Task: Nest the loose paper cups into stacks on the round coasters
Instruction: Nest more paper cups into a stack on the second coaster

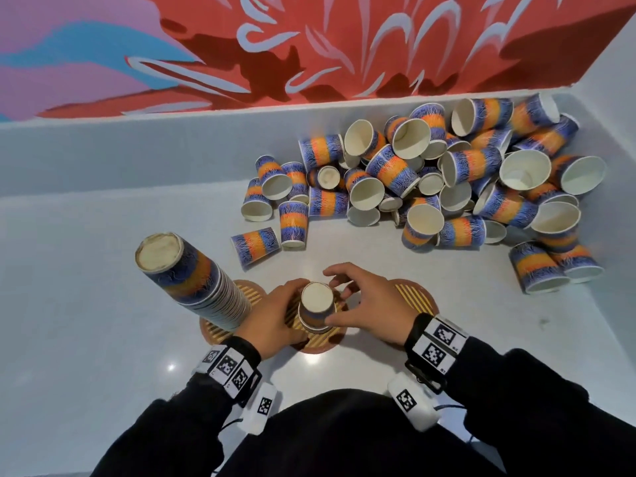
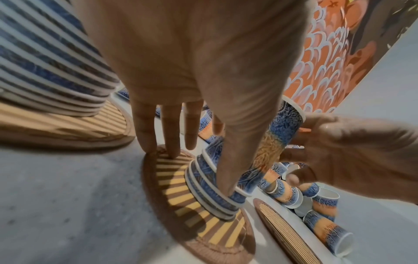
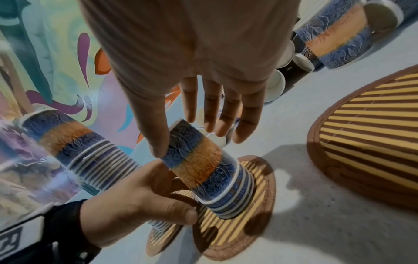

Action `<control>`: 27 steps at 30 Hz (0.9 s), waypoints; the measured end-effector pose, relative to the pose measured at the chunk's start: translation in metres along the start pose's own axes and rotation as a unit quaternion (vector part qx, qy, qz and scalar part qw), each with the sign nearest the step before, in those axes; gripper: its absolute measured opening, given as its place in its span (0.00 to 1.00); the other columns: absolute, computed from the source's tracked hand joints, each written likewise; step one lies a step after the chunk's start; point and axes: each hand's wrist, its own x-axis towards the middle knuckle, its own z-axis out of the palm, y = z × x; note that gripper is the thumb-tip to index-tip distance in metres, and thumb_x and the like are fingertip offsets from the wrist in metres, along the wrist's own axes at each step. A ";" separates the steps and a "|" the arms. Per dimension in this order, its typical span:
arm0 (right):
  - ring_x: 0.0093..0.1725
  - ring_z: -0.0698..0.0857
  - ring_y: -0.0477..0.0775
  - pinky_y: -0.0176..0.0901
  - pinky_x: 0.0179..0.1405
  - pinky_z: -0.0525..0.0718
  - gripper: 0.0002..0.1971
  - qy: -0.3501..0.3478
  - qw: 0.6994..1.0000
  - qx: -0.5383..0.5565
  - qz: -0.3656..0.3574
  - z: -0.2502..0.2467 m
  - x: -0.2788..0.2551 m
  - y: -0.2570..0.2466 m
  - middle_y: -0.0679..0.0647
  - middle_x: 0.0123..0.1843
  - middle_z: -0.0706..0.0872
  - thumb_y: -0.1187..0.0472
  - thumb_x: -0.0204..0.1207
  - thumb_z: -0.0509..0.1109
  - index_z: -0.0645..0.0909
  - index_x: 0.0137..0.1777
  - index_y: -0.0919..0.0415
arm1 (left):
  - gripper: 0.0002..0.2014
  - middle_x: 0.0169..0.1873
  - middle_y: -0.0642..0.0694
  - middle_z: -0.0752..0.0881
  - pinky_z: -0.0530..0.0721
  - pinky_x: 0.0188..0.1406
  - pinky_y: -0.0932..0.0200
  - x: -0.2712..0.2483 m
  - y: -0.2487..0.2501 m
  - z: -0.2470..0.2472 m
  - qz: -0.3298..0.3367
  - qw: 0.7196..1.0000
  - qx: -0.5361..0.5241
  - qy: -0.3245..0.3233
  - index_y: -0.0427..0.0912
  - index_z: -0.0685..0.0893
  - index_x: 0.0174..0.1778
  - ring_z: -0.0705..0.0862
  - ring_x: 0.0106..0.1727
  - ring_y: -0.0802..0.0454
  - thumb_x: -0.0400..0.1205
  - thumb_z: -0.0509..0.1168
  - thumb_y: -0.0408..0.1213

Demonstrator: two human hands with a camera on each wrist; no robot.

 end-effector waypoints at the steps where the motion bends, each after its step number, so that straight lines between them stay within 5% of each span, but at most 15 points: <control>1: 0.57 0.85 0.42 0.31 0.55 0.83 0.38 -0.006 1.000 -0.015 0.001 0.002 0.001 0.003 0.43 0.65 0.86 0.57 0.69 0.89 0.78 0.77 0.46 | 0.48 0.74 0.58 0.81 0.80 0.78 0.44 0.001 -0.002 0.000 0.000 1.000 0.003 -0.003 0.65 0.67 0.81 0.80 0.74 0.57 0.67 0.84 0.43; 5: 0.68 0.84 0.51 0.47 0.68 0.84 0.37 -0.033 0.995 -0.086 0.039 0.007 0.008 0.023 0.49 0.71 0.84 0.55 0.69 0.88 0.77 0.77 0.49 | 0.51 0.74 0.59 0.80 0.79 0.78 0.45 0.004 -0.004 0.002 -0.012 1.000 0.005 -0.008 0.66 0.66 0.81 0.79 0.75 0.56 0.65 0.86 0.44; 12: 0.80 0.70 0.62 0.56 0.73 0.79 0.40 -0.037 0.958 -0.245 0.145 0.009 -0.002 0.054 0.53 0.80 0.72 0.46 0.73 0.81 0.69 0.84 0.45 | 0.50 0.75 0.52 0.76 0.75 0.80 0.50 0.007 -0.006 0.010 -0.024 0.997 0.074 0.005 0.58 0.66 0.85 0.74 0.76 0.52 0.69 0.86 0.39; 17: 0.88 0.56 0.69 0.68 0.81 0.73 0.41 -0.069 0.954 -0.254 0.143 0.017 -0.012 0.054 0.57 0.89 0.59 0.46 0.76 0.76 0.61 0.87 0.33 | 0.52 0.76 0.50 0.75 0.74 0.80 0.50 0.010 -0.004 0.012 -0.032 0.996 0.082 0.002 0.54 0.66 0.87 0.74 0.77 0.49 0.68 0.86 0.39; 21: 0.91 0.51 0.71 0.74 0.84 0.68 0.39 -0.080 0.946 -0.281 0.142 0.019 -0.013 0.049 0.58 0.93 0.54 0.46 0.79 0.74 0.61 0.87 0.33 | 0.51 0.75 0.52 0.75 0.75 0.80 0.49 0.011 -0.003 0.015 -0.028 0.996 0.079 -0.004 0.56 0.66 0.86 0.74 0.76 0.50 0.68 0.86 0.41; 27: 0.90 0.52 0.71 0.73 0.82 0.70 0.35 -0.082 0.938 -0.308 0.141 0.020 -0.016 0.046 0.57 0.93 0.53 0.47 0.82 0.72 0.63 0.87 0.33 | 0.50 0.74 0.52 0.75 0.74 0.78 0.48 0.013 0.000 0.023 -0.023 0.995 0.094 0.021 0.59 0.67 0.85 0.74 0.74 0.49 0.68 0.84 0.57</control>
